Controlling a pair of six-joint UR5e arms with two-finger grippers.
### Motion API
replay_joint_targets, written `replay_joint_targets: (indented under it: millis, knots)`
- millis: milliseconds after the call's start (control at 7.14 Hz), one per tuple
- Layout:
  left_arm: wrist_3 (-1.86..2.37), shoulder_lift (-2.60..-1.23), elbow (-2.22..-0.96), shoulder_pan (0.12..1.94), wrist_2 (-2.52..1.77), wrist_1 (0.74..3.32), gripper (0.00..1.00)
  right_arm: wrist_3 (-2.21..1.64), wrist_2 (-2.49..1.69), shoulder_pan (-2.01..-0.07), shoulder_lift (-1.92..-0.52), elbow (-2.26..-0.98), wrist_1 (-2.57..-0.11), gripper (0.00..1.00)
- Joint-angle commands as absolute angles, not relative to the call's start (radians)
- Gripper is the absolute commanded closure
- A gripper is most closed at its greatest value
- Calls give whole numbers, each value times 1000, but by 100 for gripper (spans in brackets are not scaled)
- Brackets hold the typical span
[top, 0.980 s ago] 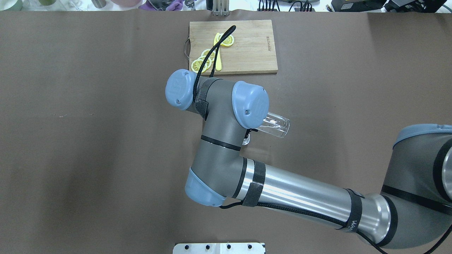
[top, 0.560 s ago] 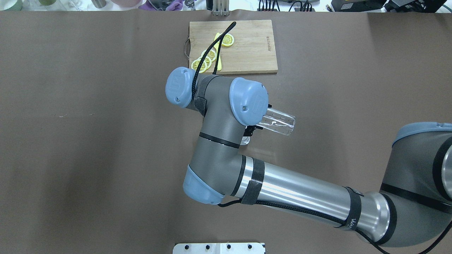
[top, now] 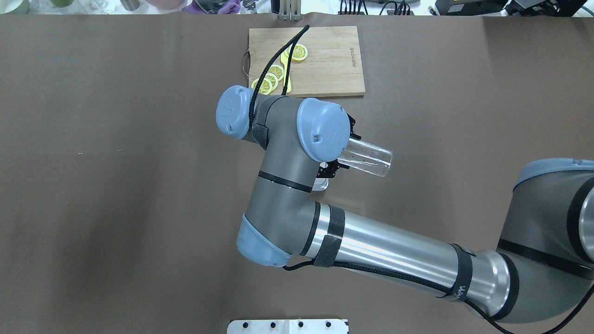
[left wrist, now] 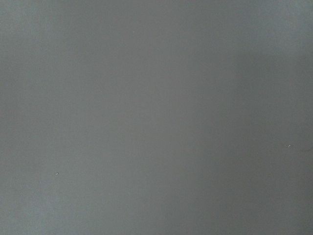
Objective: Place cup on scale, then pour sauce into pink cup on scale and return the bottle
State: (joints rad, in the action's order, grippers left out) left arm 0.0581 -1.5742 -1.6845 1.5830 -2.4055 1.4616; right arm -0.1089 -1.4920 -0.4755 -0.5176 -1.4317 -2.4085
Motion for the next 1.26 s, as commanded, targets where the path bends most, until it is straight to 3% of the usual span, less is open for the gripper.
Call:
replay_joint_targets:
  millis: [0,1120]
  knots:
    - [63,-1574,-1696,1585,-2411,1462,3,-109,-1482,-476,-512,-1424,-2428,100]
    - [57,-1555,-1710,1591,-2408,1460,2,-109,-1476,-469,-457,-1335,-2451,100]
